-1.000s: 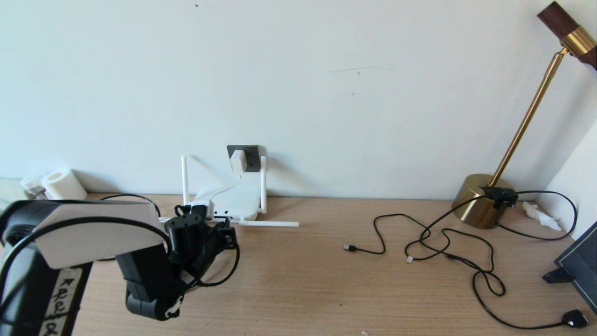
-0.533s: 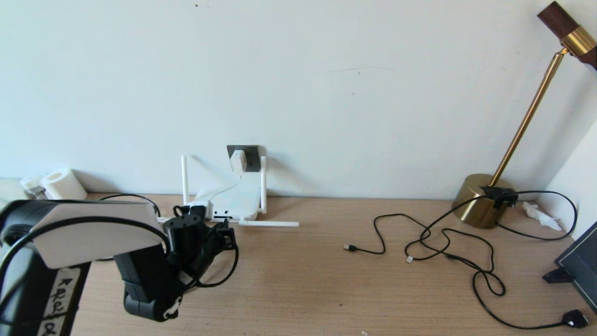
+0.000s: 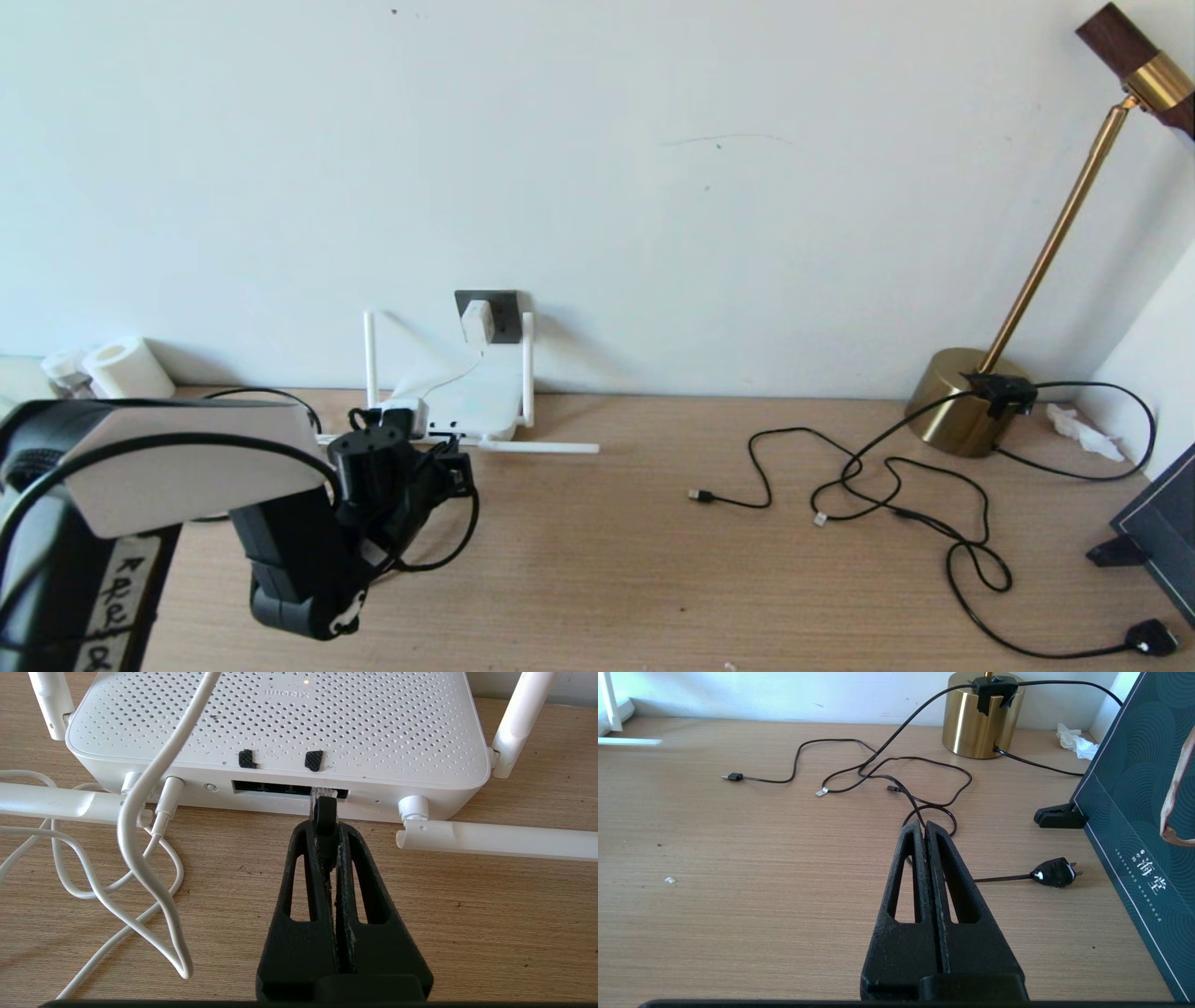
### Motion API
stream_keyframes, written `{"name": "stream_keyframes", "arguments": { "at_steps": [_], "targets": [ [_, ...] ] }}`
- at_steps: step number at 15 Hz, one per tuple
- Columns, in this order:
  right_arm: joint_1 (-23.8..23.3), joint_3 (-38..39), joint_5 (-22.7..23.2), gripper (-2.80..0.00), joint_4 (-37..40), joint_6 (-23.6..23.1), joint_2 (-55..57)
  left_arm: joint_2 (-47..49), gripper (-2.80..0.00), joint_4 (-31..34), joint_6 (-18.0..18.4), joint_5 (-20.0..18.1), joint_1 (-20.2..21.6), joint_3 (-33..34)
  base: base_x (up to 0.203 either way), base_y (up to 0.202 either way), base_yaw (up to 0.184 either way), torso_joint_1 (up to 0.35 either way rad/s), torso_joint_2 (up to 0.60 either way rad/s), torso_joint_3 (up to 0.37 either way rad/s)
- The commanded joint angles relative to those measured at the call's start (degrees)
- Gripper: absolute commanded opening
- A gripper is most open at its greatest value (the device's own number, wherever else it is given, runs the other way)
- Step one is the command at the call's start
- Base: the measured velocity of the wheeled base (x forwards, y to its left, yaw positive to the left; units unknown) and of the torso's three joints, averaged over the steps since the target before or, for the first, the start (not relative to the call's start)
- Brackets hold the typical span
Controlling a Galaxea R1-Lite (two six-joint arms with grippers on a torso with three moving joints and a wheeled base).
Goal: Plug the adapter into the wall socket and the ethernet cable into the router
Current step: Plug cable into router interface
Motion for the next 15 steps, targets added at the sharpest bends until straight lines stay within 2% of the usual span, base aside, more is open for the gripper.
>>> {"name": "stream_keyframes", "arguments": {
  "at_steps": [1, 15],
  "targets": [
    [0.01, 0.0, -0.02, -2.8, -0.04, 0.0, 0.07, 0.12, -2.8, -0.56, 0.01, 0.04, -0.03, -0.5, 0.0, 0.0, 0.0, 0.0, 0.0, 0.0],
    [0.01, 0.0, -0.02, -2.8, -0.04, 0.0, 0.0, 0.56, -2.8, -0.47, 0.27, 0.04, -0.03, -1.09, 0.0, 0.0, 0.0, 0.0, 0.0, 0.0]
  ]
}}
